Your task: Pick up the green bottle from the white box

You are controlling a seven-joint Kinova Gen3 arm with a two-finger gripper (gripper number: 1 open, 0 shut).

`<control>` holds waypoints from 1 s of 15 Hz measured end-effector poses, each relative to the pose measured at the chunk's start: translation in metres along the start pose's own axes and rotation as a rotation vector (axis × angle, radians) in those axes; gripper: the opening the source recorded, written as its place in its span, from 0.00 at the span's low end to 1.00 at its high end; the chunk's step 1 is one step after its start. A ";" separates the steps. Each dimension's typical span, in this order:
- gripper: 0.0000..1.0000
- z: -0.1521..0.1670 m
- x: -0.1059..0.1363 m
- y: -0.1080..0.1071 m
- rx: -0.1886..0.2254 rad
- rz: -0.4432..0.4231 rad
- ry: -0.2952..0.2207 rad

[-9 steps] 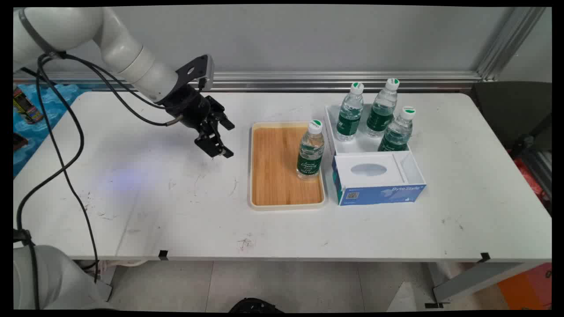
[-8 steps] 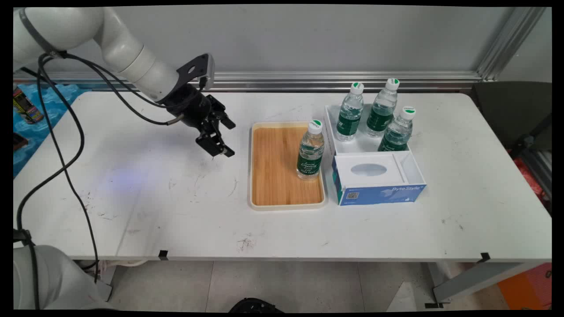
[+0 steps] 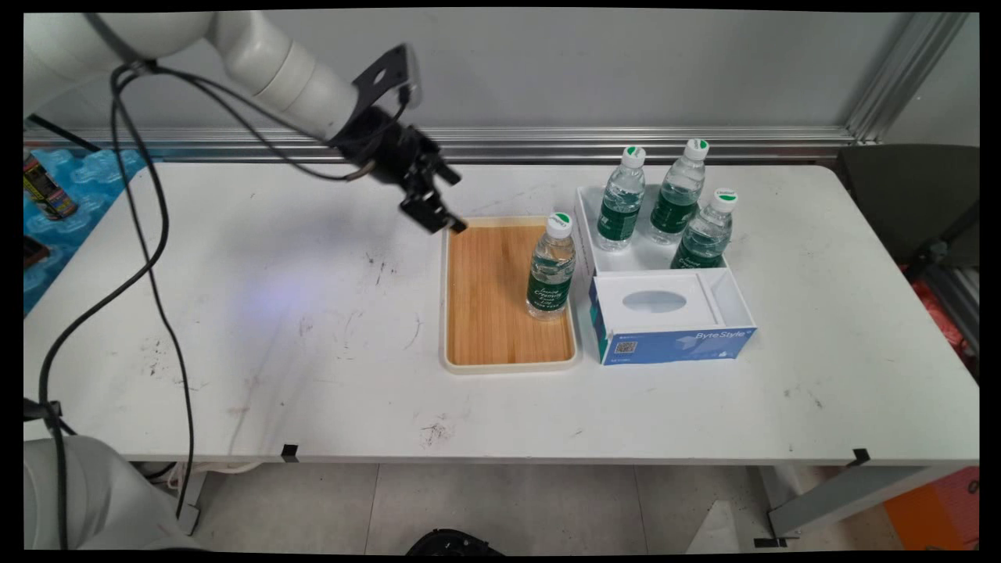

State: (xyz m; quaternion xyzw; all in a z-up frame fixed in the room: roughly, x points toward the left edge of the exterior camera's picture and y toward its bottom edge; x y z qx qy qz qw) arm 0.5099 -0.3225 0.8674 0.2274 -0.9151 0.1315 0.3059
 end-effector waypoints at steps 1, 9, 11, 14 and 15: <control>1.00 0.003 0.011 -0.003 0.012 -0.004 0.022; 1.00 0.043 0.086 -0.010 0.042 -0.012 0.162; 1.00 0.055 0.100 -0.011 0.044 -0.015 0.183; 1.00 0.078 0.122 -0.012 0.051 -0.028 0.209; 1.00 0.086 0.128 -0.013 0.054 -0.036 0.215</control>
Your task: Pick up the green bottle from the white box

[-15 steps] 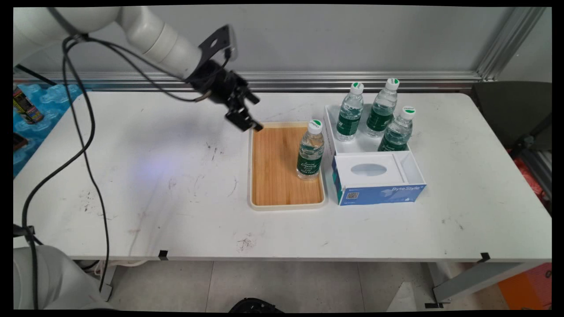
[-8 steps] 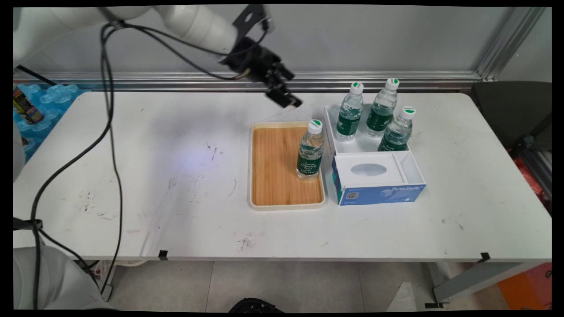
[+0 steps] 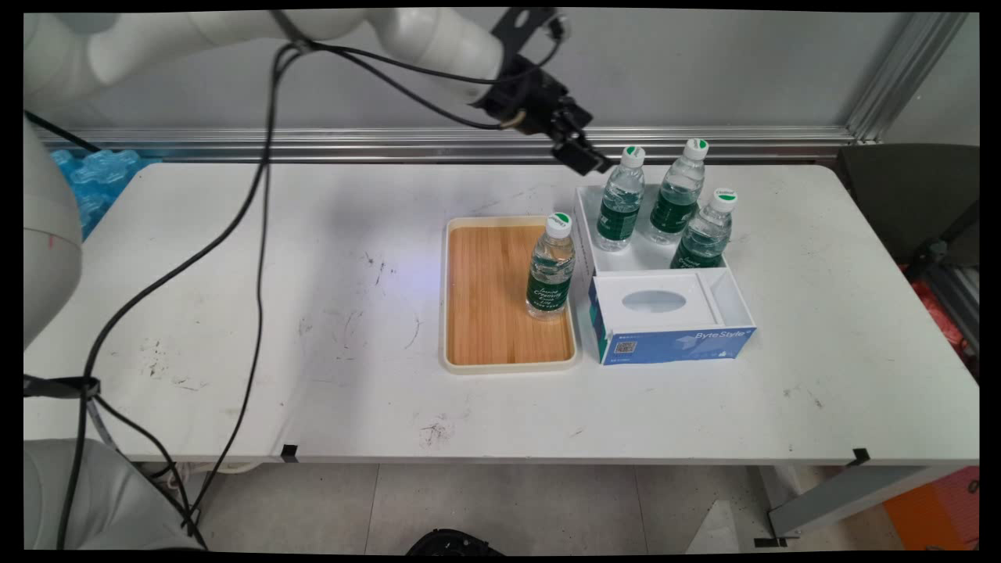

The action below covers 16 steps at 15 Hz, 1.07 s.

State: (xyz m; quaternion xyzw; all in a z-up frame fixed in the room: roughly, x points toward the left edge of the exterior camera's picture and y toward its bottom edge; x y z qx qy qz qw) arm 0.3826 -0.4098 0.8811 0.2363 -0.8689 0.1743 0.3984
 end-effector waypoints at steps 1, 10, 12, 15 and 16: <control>1.00 0.010 0.004 0.000 0.004 -0.008 0.005; 1.00 0.079 0.014 -0.002 0.012 -0.050 -0.005; 1.00 0.087 0.013 -0.003 0.013 -0.055 -0.011; 1.00 0.095 0.011 -0.003 0.017 -0.065 -0.022; 1.00 0.097 0.010 -0.004 0.018 -0.067 -0.025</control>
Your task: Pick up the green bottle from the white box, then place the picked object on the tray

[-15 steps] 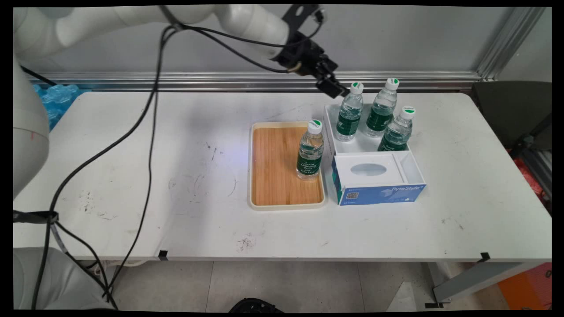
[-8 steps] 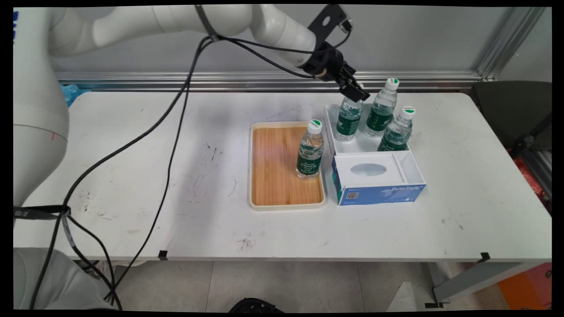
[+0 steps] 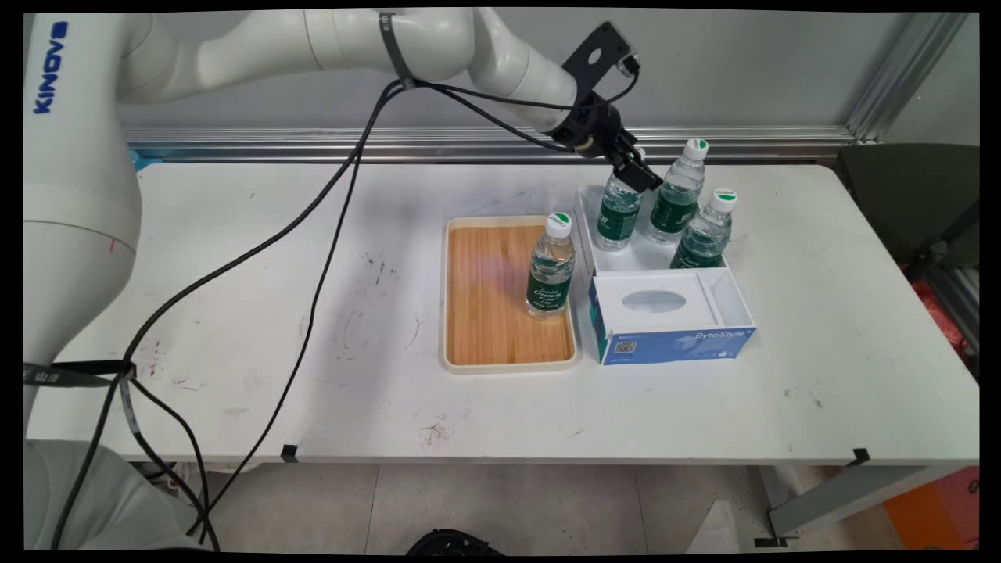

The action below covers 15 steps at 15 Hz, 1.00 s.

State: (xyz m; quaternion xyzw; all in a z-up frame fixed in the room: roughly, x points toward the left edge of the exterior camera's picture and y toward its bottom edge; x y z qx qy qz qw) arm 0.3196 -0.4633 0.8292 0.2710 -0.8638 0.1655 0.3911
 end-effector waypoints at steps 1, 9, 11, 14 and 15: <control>1.00 0.002 -0.001 0.000 0.001 -0.004 -0.005; 1.00 0.006 -0.008 0.002 0.000 -0.025 -0.039; 0.00 0.006 -0.011 0.003 -0.001 -0.027 -0.042; 0.00 0.006 -0.014 0.004 -0.004 -0.030 -0.045; 0.00 0.006 -0.016 0.005 -0.005 -0.032 -0.047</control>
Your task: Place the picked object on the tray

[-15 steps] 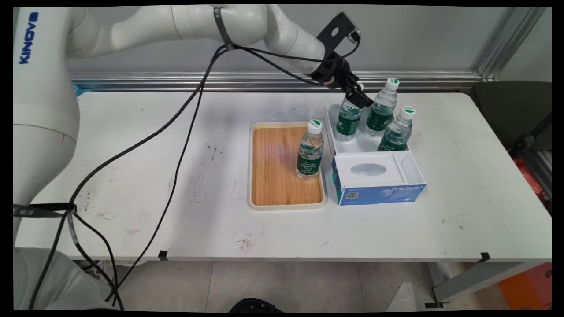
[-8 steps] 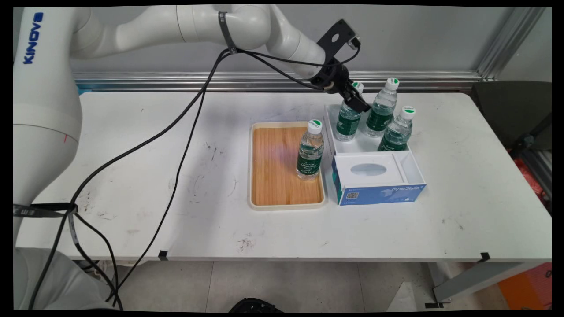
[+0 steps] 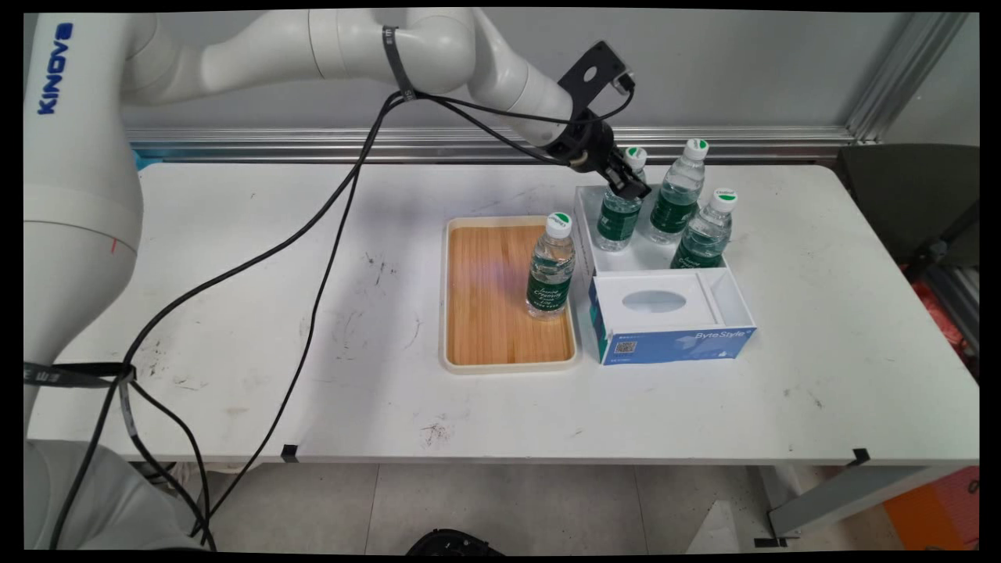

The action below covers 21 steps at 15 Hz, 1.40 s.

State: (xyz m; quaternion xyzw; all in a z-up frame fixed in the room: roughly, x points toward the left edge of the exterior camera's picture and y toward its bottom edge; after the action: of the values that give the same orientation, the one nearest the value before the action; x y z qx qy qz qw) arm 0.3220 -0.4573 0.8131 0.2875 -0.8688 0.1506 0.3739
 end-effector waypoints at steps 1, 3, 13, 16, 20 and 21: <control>0.00 0.000 -0.001 0.000 -0.001 0.000 -0.001; 0.00 -0.001 -0.003 0.001 -0.002 -0.003 -0.002; 0.00 -0.045 0.017 -0.003 -0.009 -0.022 0.068; 0.00 -0.068 0.020 -0.001 -0.021 -0.013 0.076; 0.00 -0.108 0.010 0.002 -0.032 -0.004 0.068; 0.00 -0.118 0.004 0.001 -0.031 -0.001 0.061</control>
State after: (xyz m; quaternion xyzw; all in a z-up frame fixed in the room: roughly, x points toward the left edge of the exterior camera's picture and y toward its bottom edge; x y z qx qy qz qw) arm 0.3853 -0.4015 0.8952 0.2773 -0.8591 0.1456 0.4048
